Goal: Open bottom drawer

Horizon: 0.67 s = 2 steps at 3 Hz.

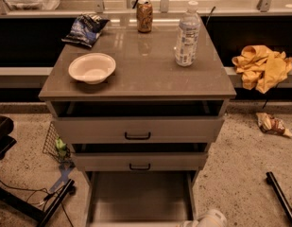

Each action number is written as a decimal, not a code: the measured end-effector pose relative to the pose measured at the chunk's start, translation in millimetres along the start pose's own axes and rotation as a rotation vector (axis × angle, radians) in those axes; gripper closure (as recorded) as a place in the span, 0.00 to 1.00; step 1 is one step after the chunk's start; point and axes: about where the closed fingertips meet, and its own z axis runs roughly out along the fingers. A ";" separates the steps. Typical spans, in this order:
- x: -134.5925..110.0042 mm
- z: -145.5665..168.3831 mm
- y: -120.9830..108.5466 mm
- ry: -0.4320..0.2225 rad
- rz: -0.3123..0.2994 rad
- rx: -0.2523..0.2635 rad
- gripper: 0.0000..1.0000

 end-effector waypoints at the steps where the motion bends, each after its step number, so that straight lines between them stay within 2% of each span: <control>1: -1.3 -6.5 6.8 0.011 0.001 -0.016 0.84; 2: -2.1 -8.6 6.6 0.011 0.001 -0.016 0.61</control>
Offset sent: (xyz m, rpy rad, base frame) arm -0.0072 -0.0007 0.0068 -0.0104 0.0162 0.0040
